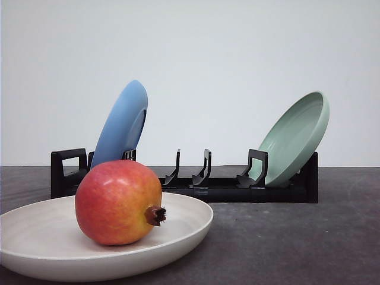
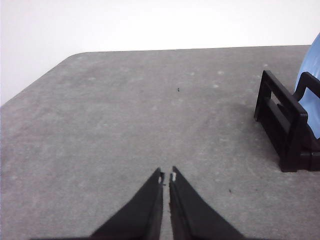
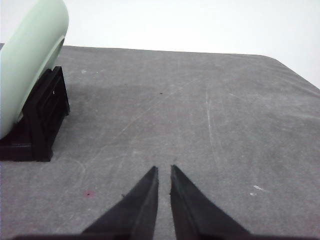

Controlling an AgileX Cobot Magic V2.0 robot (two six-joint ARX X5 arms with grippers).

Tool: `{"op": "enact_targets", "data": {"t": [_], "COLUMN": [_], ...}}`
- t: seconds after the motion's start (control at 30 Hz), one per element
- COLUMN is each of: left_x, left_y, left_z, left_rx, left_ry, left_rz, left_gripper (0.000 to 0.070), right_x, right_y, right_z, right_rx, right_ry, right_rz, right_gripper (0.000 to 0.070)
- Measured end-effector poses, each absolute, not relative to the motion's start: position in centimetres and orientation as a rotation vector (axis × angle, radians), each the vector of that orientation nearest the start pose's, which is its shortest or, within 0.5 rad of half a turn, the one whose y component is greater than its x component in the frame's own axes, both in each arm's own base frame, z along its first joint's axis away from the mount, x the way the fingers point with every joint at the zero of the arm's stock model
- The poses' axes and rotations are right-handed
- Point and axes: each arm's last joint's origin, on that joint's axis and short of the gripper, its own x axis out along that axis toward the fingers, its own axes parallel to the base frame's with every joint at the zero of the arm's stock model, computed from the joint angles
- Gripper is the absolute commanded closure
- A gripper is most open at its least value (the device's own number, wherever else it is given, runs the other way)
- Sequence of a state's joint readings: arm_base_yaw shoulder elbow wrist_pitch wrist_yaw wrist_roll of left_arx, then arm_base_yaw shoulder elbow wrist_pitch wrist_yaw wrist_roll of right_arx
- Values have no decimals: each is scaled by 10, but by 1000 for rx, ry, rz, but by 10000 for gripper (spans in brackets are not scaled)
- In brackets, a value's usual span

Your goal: Place pomegranate in white plate

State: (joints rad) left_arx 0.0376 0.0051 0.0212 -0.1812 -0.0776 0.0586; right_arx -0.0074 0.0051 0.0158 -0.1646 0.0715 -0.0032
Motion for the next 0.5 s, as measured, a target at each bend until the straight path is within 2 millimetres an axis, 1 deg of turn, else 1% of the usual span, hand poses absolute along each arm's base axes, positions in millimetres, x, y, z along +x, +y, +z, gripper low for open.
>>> {"op": "enact_targets", "data": {"t": [0.5], "left_x": [95], "left_y": [6], "left_z": [153], "left_rx": [62], "left_ry": [168], "left_rz": [110], "left_gripper": [700], "right_x": [96], "right_y": [-3], "right_z": [153], "right_rx": [-8], "right_ry": [154], "right_rz": [-79], "right_gripper": [656]}}
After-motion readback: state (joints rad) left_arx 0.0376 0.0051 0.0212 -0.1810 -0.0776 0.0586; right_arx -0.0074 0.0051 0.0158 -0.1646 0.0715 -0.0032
